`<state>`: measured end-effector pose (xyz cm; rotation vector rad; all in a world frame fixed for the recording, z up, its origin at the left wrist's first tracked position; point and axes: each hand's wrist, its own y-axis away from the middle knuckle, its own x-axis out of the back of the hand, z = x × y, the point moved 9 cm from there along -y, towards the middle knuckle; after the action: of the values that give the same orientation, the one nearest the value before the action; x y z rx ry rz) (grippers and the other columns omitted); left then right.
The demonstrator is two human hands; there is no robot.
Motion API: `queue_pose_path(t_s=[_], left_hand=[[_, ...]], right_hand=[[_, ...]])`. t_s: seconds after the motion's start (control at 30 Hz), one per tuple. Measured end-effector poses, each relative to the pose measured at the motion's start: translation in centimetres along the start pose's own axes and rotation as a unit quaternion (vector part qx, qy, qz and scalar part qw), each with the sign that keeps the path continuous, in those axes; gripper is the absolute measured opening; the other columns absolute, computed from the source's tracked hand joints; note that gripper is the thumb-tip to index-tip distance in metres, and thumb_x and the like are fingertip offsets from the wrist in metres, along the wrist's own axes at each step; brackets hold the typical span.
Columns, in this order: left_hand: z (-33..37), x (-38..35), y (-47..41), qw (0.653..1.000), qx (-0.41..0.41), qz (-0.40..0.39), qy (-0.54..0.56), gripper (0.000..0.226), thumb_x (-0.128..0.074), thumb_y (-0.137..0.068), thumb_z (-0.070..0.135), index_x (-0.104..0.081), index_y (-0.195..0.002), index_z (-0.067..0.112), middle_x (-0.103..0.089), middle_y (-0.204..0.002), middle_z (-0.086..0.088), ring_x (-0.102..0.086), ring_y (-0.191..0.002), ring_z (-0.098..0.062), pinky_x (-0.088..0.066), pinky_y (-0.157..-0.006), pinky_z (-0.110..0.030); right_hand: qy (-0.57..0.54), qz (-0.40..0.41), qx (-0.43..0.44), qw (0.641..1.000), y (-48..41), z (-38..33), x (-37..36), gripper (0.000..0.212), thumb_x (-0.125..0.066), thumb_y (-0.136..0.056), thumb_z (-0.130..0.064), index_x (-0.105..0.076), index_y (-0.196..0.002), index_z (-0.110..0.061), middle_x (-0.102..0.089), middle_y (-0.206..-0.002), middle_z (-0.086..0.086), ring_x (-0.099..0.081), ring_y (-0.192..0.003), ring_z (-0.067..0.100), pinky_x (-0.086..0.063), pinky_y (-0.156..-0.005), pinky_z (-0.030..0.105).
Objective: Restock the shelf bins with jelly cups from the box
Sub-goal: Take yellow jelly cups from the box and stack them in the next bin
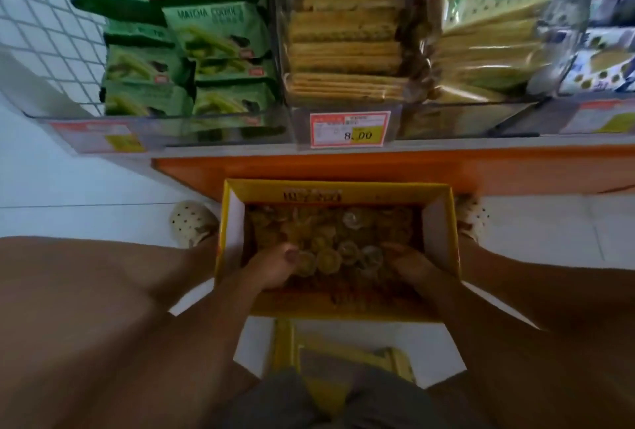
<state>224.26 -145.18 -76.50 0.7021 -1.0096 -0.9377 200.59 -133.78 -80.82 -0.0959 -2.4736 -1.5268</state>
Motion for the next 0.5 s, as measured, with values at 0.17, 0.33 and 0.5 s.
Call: queue_pose_path(t_s=[0.17, 0.33, 0.5], left_hand=[[-0.8, -1.5, -1.0, 0.997, 0.021, -0.006, 0.079, 0.035, -0.043, -0.103, 0.034, -0.055, -0.133, 0.021, -0.065, -0.105, -0.019, -0.062, -0.09, -0.036, -0.039, -0.055, -0.025], [-1.9, -1.4, -0.8, 0.994, 0.028, 0.001, 0.103, 0.034, -0.051, -0.099, 0.019, -0.054, -0.132, 0.027, -0.066, -0.107, -0.01, -0.065, -0.098, -0.034, -0.053, -0.082, -0.044], [-2.9, -1.4, -0.1, 0.99, 0.039, 0.008, 0.133, 0.029, -0.049, -0.099, 0.006, -0.057, -0.126, 0.004, -0.065, -0.093, -0.008, -0.06, -0.081, -0.015, -0.047, -0.071, -0.013]], right_hand=[[0.102, -0.021, 0.051, 0.993, -3.4, -1.8, -2.6, 0.047, -0.048, -0.1, -0.011, -0.035, -0.145, -0.007, -0.036, -0.15, 0.016, -0.038, -0.136, 0.032, -0.032, -0.111, 0.035], [0.142, -0.034, 0.012, 0.989, -6.6, -0.4, -4.2, 0.057, -0.053, -0.094, -0.004, -0.031, -0.147, -0.006, -0.038, -0.148, 0.02, -0.038, -0.136, 0.034, -0.033, -0.112, 0.039], [0.204, -0.01, 0.015, 0.979, -8.7, -0.1, -5.4, 0.05, -0.057, -0.093, -0.016, -0.044, -0.141, -0.011, -0.048, -0.14, 0.016, -0.046, -0.129, 0.035, -0.038, -0.107, 0.04]])
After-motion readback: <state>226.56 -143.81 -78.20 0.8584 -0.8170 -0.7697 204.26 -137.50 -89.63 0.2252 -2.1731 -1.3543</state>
